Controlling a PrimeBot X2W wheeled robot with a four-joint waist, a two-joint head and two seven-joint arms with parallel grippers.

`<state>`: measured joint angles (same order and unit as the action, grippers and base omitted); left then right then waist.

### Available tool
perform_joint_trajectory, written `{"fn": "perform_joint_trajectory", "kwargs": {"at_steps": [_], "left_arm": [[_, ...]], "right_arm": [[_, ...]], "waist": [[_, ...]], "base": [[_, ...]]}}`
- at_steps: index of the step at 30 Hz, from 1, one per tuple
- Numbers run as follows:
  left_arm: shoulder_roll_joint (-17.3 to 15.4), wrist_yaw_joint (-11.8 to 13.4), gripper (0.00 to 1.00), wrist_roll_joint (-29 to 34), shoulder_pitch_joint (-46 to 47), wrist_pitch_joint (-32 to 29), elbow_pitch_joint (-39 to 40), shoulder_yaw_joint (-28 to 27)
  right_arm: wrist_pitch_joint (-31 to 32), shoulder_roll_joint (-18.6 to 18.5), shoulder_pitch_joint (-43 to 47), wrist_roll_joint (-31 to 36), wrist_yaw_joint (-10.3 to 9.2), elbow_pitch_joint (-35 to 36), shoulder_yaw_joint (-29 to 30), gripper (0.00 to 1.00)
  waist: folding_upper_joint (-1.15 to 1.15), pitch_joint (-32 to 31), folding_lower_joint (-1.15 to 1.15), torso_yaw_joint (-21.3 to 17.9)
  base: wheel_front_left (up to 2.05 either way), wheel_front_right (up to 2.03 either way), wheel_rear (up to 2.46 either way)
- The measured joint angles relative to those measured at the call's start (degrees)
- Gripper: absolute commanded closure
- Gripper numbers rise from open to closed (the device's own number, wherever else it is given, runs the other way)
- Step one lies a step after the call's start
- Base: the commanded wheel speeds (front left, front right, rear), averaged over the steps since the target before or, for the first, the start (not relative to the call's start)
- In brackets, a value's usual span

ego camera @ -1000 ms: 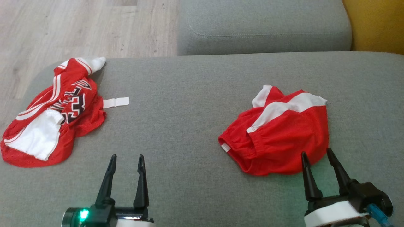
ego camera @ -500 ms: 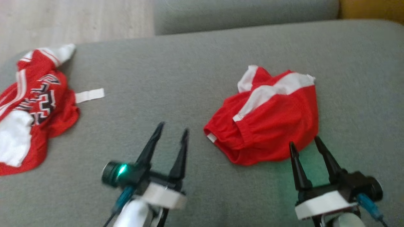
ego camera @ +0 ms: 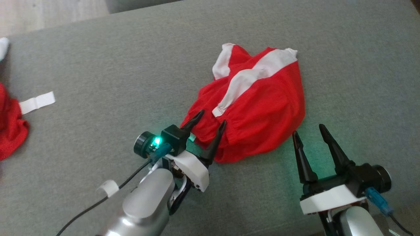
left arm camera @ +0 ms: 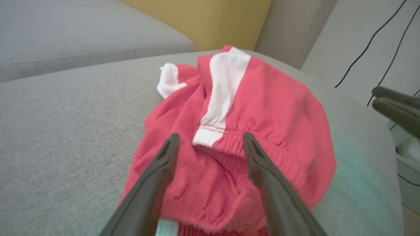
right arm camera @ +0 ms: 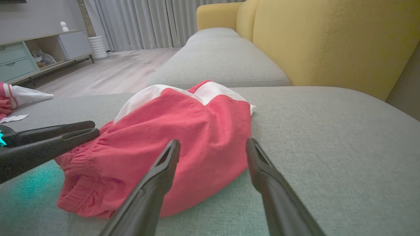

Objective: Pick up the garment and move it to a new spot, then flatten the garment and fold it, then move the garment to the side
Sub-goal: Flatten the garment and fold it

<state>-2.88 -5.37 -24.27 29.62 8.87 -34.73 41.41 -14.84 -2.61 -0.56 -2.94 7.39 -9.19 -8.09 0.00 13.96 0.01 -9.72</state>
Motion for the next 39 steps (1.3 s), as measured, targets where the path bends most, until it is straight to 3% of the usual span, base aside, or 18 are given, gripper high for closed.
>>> {"fn": "perform_joint_trajectory", "kwargs": {"at_steps": [14,15,17,18,26,31,34,39], "left_arm": [[0.0,1.3,0.00,-3.9,6.6,0.8,-10.6,6.9],[0.0,1.3,0.41,-4.2,6.7,0.9,-11.0,7.2],[0.0,1.3,0.93,-4.5,7.0,1.8,-11.6,8.1],[0.0,1.3,1.00,-4.5,7.2,2.5,-11.8,8.5],[0.1,3.5,1.00,-2.6,9.6,5.3,-11.0,10.4],[-0.8,4.2,1.00,-0.4,9.6,5.4,-4.9,9.9],[-3.2,3.4,1.00,0.2,8.1,5.6,1.5,9.4],[-10.6,2.7,1.00,0.5,0.6,5.6,13.2,8.9]], "right_arm": [[0.0,0.0,-1.5,-0.2,0.00,-0.1,-1.4,0.00],[0.0,0.0,-1.5,-0.3,0.00,-0.1,-1.4,0.00],[0.0,0.0,-1.5,-0.7,0.00,-0.1,-1.4,0.00],[0.0,0.0,-1.5,-0.7,0.00,-0.1,-1.4,0.00],[0.0,0.0,-1.5,-0.8,0.00,-0.1,-0.7,0.00],[0.0,0.0,-1.4,-0.8,0.00,0.1,-0.3,0.00],[0.0,0.0,-1.0,-0.7,0.00,0.2,0.7,0.00],[0.0,0.0,-0.3,-0.7,0.00,0.4,2.2,0.00]], "waist": [[0.00,1.6,-0.01,-4.0],[0.00,1.7,-0.01,-4.2],[0.00,1.7,-0.01,-4.4],[0.00,1.6,-0.01,-4.5],[0.00,0.7,-0.01,-3.0],[0.00,-0.4,-0.01,-0.3],[0.00,-1.1,-0.01,1.8],[0.00,-2.3,-0.02,6.1]], "base": [[0.00,0.00,0.00],[0.00,0.00,0.00],[0.00,0.00,0.00],[0.00,0.00,0.00],[0.00,0.00,0.00],[0.00,0.00,0.00],[0.00,0.00,0.00],[0.00,0.00,0.00]]}}
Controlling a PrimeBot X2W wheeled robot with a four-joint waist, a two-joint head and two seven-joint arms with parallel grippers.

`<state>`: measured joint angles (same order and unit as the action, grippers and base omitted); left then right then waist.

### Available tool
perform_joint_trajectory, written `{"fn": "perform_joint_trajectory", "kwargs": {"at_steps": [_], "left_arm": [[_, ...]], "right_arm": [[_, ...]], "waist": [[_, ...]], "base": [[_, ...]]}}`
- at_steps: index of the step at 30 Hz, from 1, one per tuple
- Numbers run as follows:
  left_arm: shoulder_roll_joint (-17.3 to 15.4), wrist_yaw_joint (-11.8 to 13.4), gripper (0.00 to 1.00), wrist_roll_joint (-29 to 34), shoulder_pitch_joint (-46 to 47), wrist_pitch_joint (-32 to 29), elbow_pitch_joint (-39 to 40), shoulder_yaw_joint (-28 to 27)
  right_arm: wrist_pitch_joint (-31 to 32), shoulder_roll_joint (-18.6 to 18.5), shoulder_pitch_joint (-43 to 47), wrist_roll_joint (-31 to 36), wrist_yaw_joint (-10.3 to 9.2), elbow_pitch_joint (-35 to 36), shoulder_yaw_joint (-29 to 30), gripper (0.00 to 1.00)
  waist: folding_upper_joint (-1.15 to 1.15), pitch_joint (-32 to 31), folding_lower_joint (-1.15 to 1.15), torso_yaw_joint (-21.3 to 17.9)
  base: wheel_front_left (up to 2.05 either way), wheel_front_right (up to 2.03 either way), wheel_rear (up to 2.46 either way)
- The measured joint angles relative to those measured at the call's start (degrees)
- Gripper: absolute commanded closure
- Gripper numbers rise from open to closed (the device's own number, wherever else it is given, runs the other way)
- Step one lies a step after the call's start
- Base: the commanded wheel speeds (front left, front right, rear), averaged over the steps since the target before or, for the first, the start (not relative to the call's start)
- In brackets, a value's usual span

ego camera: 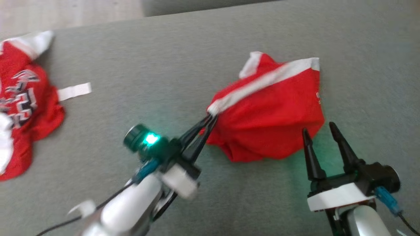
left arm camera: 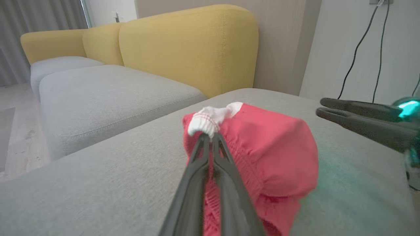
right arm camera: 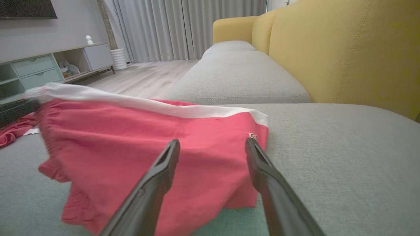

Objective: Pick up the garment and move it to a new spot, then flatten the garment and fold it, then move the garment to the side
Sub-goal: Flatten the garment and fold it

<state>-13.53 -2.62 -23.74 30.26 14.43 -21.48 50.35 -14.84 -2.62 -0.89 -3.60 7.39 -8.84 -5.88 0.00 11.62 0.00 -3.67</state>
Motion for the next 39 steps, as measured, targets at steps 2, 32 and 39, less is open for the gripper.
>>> {"fn": "perform_joint_trajectory", "kwargs": {"at_steps": [2,32,39], "left_arm": [[-3.2,-0.5,1.00,-0.8,-2.8,-0.9,5.6,0.0],[-23.2,3.2,1.00,-3.4,-8.5,-10.4,18.7,-5.9],[-23.0,3.2,1.00,-3.4,-8.1,-9.8,18.1,-5.9]], "right_arm": [[0.0,0.0,0.4,0.0,0.00,0.2,0.9,0.00],[0.0,-21.9,-16.5,-36.2,-0.01,-12.1,-20.9,0.00],[0.0,-22.1,-18.9,-38.4,-0.01,-13.1,-25.6,0.11]], "waist": [[0.00,-0.4,0.00,1.8],[0.00,3.8,0.01,16.7],[0.00,4.1,0.01,16.8]], "base": [[0.00,0.00,0.00],[0.00,0.00,0.00],[0.00,0.00,0.00]]}}
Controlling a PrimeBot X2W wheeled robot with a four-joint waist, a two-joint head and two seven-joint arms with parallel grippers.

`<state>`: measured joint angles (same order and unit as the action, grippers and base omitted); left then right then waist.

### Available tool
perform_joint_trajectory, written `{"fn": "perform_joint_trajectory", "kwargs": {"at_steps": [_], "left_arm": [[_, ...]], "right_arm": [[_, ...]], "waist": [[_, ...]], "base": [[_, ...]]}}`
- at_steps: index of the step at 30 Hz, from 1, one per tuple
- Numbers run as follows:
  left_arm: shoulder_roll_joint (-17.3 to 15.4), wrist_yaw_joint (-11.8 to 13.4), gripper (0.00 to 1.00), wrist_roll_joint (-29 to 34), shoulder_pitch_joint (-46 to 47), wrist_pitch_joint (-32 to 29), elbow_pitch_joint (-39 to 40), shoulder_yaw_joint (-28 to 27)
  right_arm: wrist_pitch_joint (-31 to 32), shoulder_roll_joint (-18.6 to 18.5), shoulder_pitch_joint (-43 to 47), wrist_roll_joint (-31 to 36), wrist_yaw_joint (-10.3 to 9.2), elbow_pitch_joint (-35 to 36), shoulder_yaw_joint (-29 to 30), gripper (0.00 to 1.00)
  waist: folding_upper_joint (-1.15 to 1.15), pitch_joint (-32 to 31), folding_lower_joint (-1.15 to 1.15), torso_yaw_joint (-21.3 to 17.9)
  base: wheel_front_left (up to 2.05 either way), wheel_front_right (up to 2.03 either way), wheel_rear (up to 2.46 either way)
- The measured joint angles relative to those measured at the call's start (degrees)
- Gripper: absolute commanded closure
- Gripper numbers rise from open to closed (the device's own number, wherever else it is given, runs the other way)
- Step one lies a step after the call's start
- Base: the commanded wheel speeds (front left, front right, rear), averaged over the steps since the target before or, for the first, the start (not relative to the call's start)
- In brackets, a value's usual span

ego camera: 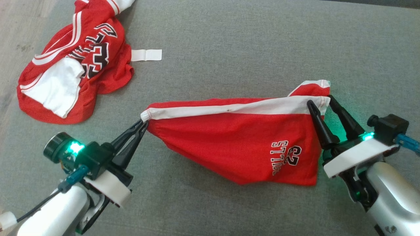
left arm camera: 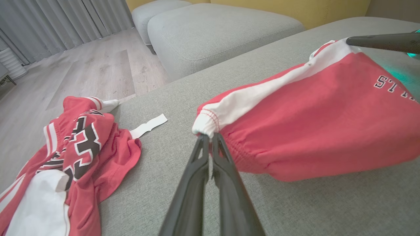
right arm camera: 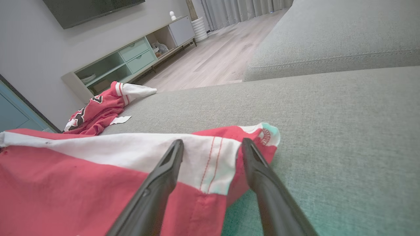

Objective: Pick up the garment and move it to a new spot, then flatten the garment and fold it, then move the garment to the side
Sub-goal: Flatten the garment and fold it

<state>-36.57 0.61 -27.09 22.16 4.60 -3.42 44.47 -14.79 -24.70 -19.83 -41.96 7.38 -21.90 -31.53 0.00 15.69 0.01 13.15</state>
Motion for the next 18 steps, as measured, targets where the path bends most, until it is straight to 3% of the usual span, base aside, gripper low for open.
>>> {"fn": "perform_joint_trajectory", "kwargs": {"at_steps": [2,5,6,7,13,17,18], "left_arm": [[0.0,0.0,1.00,0.0,0.0,0.0,-0.1,0.0],[0.0,0.1,1.00,0.0,0.0,0.0,-0.1,0.2],[0.0,0.1,1.00,0.0,0.0,0.0,-0.1,0.2],[0.0,0.1,1.00,0.0,0.0,0.0,-0.2,0.3],[0.0,0.6,1.00,0.0,0.0,1.3,-0.2,0.2],[0.0,0.8,1.00,2.1,1.1,2.9,0.5,0.2],[0.0,-0.2,1.00,2.9,4.0,3.2,1.0,0.1]], "right_arm": [[0.0,0.0,0.0,0.0,0.00,-0.1,-0.6,0.21],[0.0,-0.1,0.0,-0.4,0.00,0.0,-1.7,0.68],[0.0,-0.2,0.0,-0.4,0.00,0.1,-2.0,0.89],[0.0,-0.4,0.0,-0.5,0.00,0.2,-2.1,1.00],[0.0,-0.9,0.0,0.1,0.00,1.8,-1.1,1.00],[0.0,-0.9,-0.2,1.4,0.00,4.7,4.0,1.00],[0.0,-1.4,-1.9,2.3,0.00,6.5,6.2,1.00]], "waist": [[0.00,-0.1,0.00,0.1],[0.00,-0.3,0.00,0.1],[0.00,-0.5,0.00,0.1],[0.00,-0.6,0.00,0.1],[0.00,-1.1,-0.01,-0.5],[0.00,-1.1,-0.01,-1.6],[0.00,-0.7,-0.01,-2.4]], "base": [[0.00,0.00,0.00],[0.00,0.00,0.00],[0.00,0.00,0.00],[0.00,0.00,0.00],[0.00,0.00,0.00],[0.00,0.00,0.00],[0.00,0.00,0.00]]}}
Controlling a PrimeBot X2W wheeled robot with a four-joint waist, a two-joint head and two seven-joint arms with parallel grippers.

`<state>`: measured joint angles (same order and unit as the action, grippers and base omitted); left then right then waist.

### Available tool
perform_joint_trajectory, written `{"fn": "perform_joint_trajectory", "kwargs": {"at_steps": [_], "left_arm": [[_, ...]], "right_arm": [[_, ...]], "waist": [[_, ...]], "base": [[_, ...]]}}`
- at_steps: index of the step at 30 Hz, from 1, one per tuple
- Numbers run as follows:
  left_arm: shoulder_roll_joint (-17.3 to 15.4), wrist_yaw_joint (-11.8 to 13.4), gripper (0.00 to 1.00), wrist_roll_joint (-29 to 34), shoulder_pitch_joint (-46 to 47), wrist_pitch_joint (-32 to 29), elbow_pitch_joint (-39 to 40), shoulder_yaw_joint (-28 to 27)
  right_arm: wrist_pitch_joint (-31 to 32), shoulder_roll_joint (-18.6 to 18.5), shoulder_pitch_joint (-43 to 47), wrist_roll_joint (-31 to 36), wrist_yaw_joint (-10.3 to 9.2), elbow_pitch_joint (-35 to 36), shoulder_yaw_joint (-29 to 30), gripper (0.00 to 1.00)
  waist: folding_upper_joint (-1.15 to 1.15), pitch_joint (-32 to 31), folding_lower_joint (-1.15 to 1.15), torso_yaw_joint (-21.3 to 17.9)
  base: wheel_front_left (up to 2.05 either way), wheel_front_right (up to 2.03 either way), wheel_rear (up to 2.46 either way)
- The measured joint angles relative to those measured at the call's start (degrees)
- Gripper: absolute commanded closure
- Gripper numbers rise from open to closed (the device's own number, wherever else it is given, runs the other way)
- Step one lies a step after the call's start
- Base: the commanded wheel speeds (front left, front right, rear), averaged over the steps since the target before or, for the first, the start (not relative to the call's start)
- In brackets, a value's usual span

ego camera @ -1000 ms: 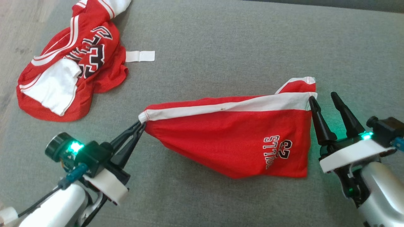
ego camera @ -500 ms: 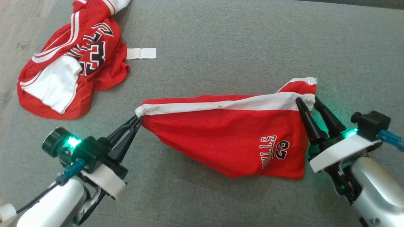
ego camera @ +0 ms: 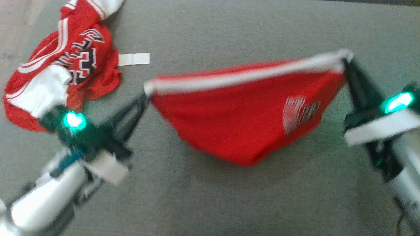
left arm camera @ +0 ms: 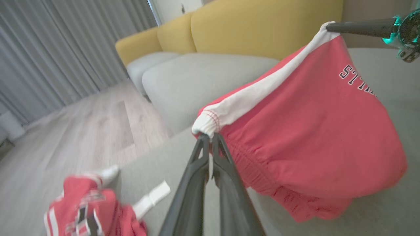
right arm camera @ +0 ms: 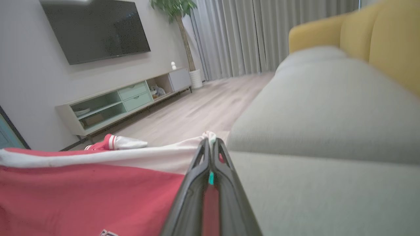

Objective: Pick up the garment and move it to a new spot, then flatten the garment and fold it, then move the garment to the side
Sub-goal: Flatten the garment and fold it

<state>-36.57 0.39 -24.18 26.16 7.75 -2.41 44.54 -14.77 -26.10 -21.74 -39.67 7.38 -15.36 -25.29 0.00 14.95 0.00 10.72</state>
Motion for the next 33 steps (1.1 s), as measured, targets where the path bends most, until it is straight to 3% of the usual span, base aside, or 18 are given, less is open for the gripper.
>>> {"fn": "perform_joint_trajectory", "kwargs": {"at_steps": [4,8,14,18,23,27,33], "left_arm": [[0.5,-3.1,1.00,2.0,11.1,0.9,-0.5,-1.0],[3.8,-5.5,1.00,3.8,25.6,1.3,-4.8,-2.2],[12.1,-6.7,1.00,8.7,49.9,6.4,-17.4,-4.4],[15.3,-5.9,1.00,10.9,57.5,7.2,-18.3,-7.6],[15.5,-6.3,1.00,11.9,51.4,7.2,-13.7,-8.9],[13.9,-6.5,1.00,12.2,37.0,7.2,-11.3,-8.1],[13.9,-6.1,1.00,12.7,19.0,7.2,-8.2,-7.3]], "right_arm": [[0.0,-4.0,-9.2,3.5,0.00,2.6,1.8,1.00],[0.0,-7.4,-23.6,5.4,0.00,2.5,3.2,1.00],[-0.1,-8.9,-43.9,10.4,0.00,-1.7,7.8,1.00],[-0.2,-9.0,-49.7,14.5,0.00,-0.7,13.1,1.00],[-0.2,-9.1,-44.9,14.9,0.00,3.6,14.5,1.00],[-0.2,-9.1,-31.9,14.2,0.00,6.5,14.5,1.00],[-0.2,-8.8,-13.3,13.2,0.00,8.7,14.4,1.00]], "waist": [[0.00,1.3,0.00,-2.4],[0.00,4.0,0.01,-5.3],[0.00,9.8,0.02,-10.1],[0.00,12.4,0.02,-12.0],[0.00,13.1,0.01,-12.7],[0.00,12.2,0.00,-12.5],[0.00,10.4,0.00,-11.6]], "base": [[0.00,0.00,0.00],[0.00,0.00,0.00],[0.00,0.00,0.00],[0.00,0.00,0.00],[0.00,0.00,0.00],[0.00,0.00,0.00],[0.00,0.00,0.00]]}}
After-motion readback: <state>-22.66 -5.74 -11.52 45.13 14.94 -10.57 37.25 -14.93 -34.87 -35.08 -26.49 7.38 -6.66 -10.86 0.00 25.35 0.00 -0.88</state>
